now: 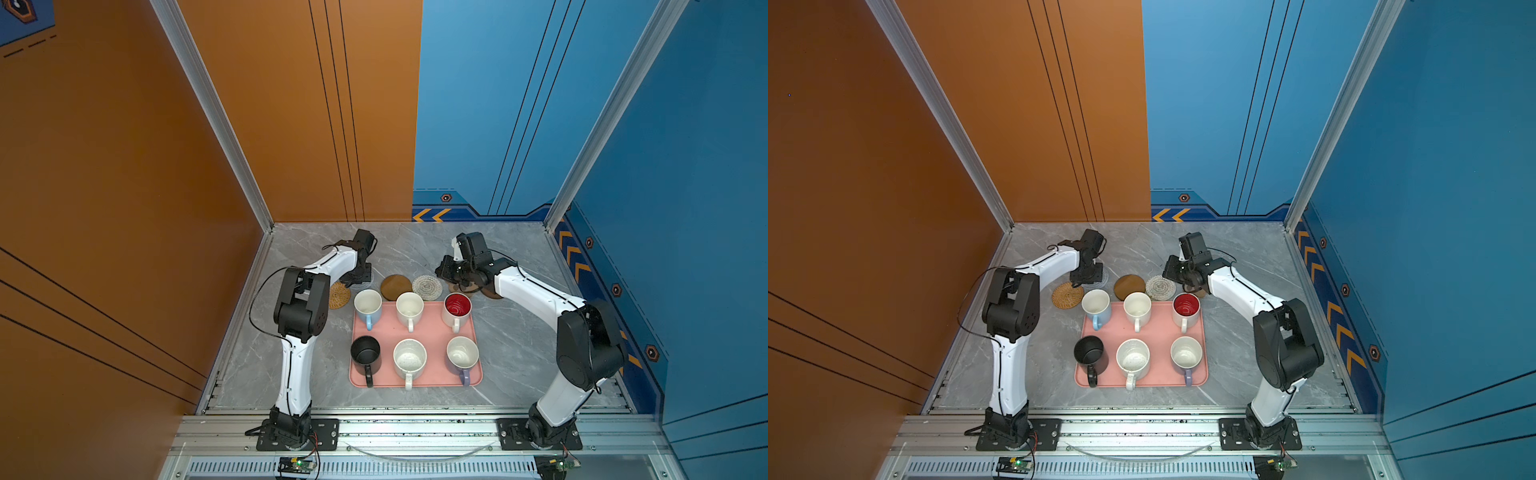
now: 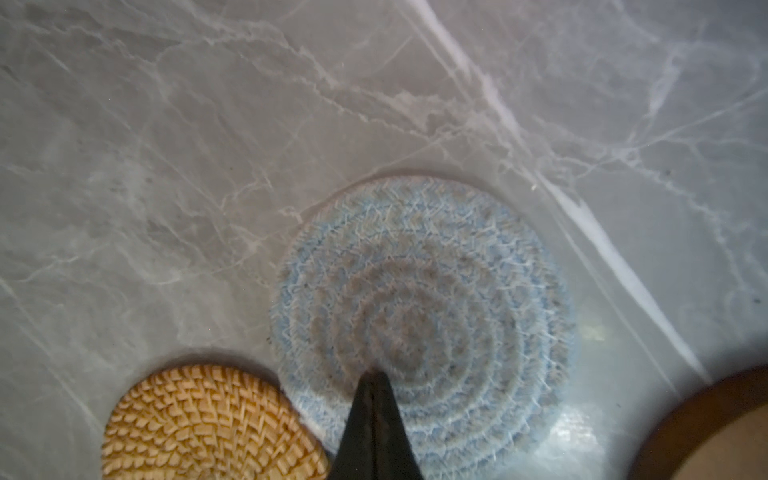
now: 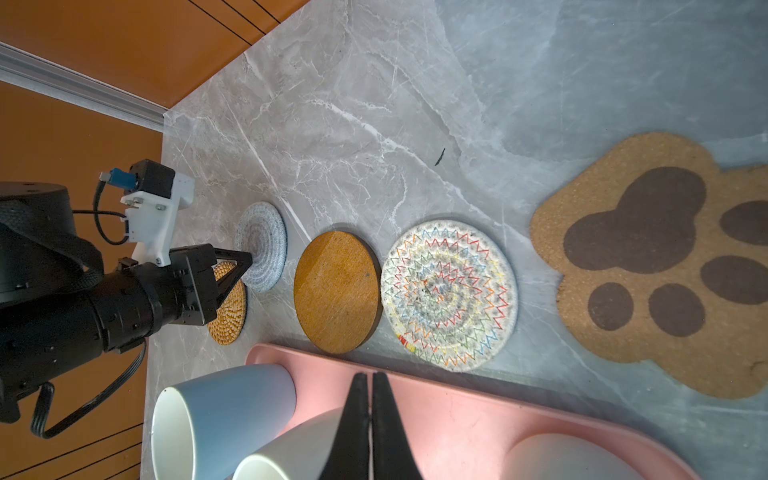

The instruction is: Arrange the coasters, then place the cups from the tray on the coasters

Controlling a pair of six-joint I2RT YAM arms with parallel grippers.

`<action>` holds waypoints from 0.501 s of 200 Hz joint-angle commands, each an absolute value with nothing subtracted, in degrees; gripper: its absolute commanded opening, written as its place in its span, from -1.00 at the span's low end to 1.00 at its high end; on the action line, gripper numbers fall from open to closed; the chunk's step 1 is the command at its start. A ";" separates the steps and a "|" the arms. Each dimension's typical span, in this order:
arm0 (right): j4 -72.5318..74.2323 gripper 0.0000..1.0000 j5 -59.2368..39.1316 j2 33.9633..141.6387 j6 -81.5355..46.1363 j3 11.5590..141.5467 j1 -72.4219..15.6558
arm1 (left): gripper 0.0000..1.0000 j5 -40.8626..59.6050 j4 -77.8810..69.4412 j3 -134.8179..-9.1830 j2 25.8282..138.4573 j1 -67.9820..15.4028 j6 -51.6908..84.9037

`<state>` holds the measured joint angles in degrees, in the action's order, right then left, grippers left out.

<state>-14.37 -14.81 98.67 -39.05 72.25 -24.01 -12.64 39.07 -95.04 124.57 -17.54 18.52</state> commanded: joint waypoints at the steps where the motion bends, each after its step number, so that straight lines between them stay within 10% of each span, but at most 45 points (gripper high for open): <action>1: -14.72 -1.00 -15.28 97.65 -39.03 72.36 -24.34 | -1.00 -12.50 41.13 -92.71 123.41 -18.87 19.20; 100: -14.33 -1.00 -15.66 97.29 -38.42 71.65 -24.26 | -1.00 -11.88 40.61 -90.02 122.62 -21.42 20.50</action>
